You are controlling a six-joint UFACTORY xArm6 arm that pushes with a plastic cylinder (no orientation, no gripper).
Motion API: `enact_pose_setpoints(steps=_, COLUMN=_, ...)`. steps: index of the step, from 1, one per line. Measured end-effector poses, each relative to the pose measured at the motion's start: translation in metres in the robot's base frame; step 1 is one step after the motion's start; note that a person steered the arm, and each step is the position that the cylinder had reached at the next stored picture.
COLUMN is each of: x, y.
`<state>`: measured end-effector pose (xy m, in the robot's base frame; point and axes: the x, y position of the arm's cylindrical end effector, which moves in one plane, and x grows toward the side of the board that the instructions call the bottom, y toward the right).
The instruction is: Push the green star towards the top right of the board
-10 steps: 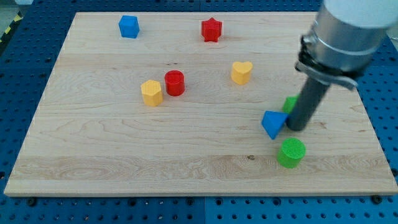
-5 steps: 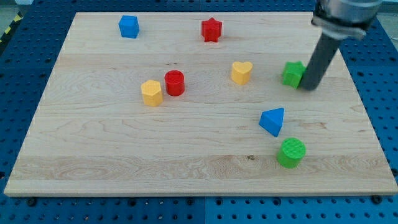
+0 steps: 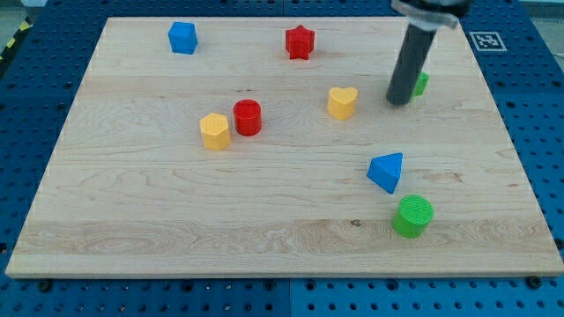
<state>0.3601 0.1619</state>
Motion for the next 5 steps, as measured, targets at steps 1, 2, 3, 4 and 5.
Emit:
enact_pose_setpoints(steps=1, x=-0.040, y=0.013)
enact_pose_setpoints(steps=2, x=-0.034, y=0.005)
enact_pose_setpoints(steps=3, x=0.003, y=0.002)
enact_pose_setpoints(steps=4, x=0.000, y=0.038)
enact_pose_setpoints(steps=5, x=-0.042, y=0.055)
